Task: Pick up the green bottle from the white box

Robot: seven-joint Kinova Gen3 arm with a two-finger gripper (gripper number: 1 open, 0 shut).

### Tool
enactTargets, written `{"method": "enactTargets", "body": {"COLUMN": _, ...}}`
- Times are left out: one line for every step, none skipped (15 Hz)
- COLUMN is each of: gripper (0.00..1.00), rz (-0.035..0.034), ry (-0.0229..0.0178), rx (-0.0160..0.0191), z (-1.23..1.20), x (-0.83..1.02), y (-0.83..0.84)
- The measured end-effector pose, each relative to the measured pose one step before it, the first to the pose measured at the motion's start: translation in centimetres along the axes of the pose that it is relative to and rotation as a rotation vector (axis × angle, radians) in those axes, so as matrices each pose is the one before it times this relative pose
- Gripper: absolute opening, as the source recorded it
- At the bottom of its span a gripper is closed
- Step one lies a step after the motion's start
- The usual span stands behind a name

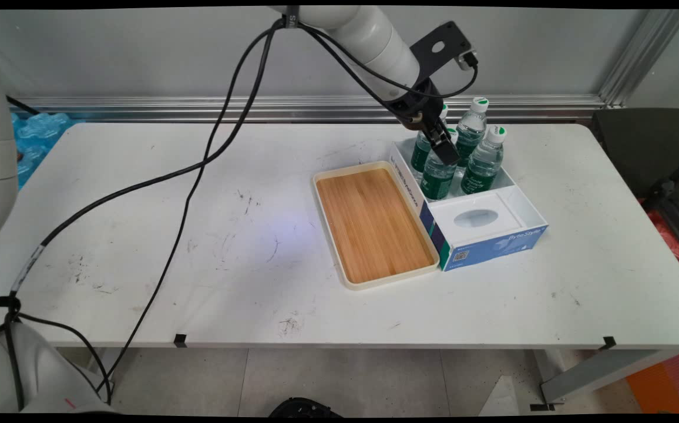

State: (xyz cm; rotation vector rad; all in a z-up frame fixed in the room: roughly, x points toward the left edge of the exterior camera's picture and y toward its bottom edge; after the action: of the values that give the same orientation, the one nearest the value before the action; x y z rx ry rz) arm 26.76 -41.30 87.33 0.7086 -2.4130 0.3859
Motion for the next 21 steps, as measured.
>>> {"method": "enactTargets", "body": {"gripper": 1.00, "rz": 0.00018, "ry": 0.00088, "rx": 0.00056, "z": 0.161, "x": -0.029, "y": -0.026}}
{"method": "enactTargets", "body": {"gripper": 1.00, "rz": 0.00022, "ry": 0.00129, "rx": 0.00049, "z": 0.238, "x": -0.039, "y": -0.034}}
{"method": "enactTargets", "body": {"gripper": 1.00, "rz": 0.00060, "ry": 0.00161, "rx": 0.00050, "z": 0.274, "x": -0.043, "y": -0.050}}
{"method": "enactTargets", "body": {"gripper": 1.00, "rz": 0.00180, "ry": 0.00002, "rx": 0.00004, "z": 0.269, "x": -0.055, "y": -0.049}}
{"method": "enactTargets", "body": {"gripper": 1.00, "rz": 0.00081, "ry": -0.00051, "rx": 0.00000, "z": 0.212, "x": -0.067, "y": -0.047}}
{"method": "enactTargets", "body": {"gripper": 1.00, "rz": 0.00036, "ry": -0.00077, "rx": -0.00006, "z": 0.140, "x": -0.050, "y": -0.020}}
{"method": "enactTargets", "body": {"gripper": 1.00, "rz": 0.00013, "ry": -0.00134, "rx": -0.00019, "z": 0.196, "x": -0.083, "y": -0.034}}
{"method": "enactTargets", "body": {"gripper": 1.00, "rz": -0.00022, "ry": -0.00102, "rx": -0.00052, "z": 0.121, "x": -0.058, "y": -0.016}}
{"method": "enactTargets", "body": {"gripper": 1.00, "rz": -0.00050, "ry": -0.00219, "rx": -0.00114, "z": 0.174, "x": -0.091, "y": -0.017}}
{"method": "enactTargets", "body": {"gripper": 1.00, "rz": -0.00037, "ry": -0.00229, "rx": -0.00089, "z": 0.104, "x": -0.077, "y": -0.013}}
{"method": "enactTargets", "body": {"gripper": 1.00, "rz": -0.00016, "ry": -0.00371, "rx": -0.00143, "z": 0.153, "x": -0.124, "y": -0.012}}
{"method": "enactTargets", "body": {"gripper": 1.00, "rz": 0.00012, "ry": -0.00193, "rx": -0.00069, "z": 0.097, "x": -0.077, "y": -0.012}}
{"method": "enactTargets", "body": {"gripper": 1.00, "rz": 0.00019, "ry": -0.00205, "rx": -0.00046, "z": 0.131, "x": -0.106, "y": -0.037}}
{"method": "enactTargets", "body": {"gripper": 1.00, "rz": 0.00051, "ry": -0.00144, "rx": -0.00007, "z": 0.147, "x": -0.084, "y": -0.062}}
{"method": "enactTargets", "body": {"gripper": 1.00, "rz": -0.00003, "ry": -0.00098, "rx": -0.00011, "z": 0.147, "x": -0.061, "y": -0.079}}
{"method": "enactTargets", "body": {"gripper": 1.00, "rz": 0.00017, "ry": -0.00026, "rx": -0.00031, "z": 0.124, "x": -0.038, "y": -0.070}}
{"method": "enactTargets", "body": {"gripper": 1.00, "rz": -0.00029, "ry": 0.00059, "rx": -0.00041, "z": 0.125, "x": -0.044, "y": -0.090}}
{"method": "enactTargets", "body": {"gripper": 1.00, "rz": -0.00056, "ry": 0.00119, "rx": -0.00154, "z": 0.108, "x": -0.039, "y": -0.056}}
{"method": "enactTargets", "body": {"gripper": 0.00, "rz": -0.00011, "ry": 0.00174, "rx": -0.00228, "z": 0.114, "x": -0.023, "y": -0.049}}
{"method": "enactTargets", "body": {"gripper": 0.00, "rz": -0.00024, "ry": 0.00107, "rx": -0.00149, "z": 0.061, "x": -0.013, "y": -0.026}}
{"method": "enactTargets", "body": {"gripper": 0.00, "rz": 0.00006, "ry": 0.00124, "rx": -0.00221, "z": 0.080, "x": -0.027, "y": -0.037}}
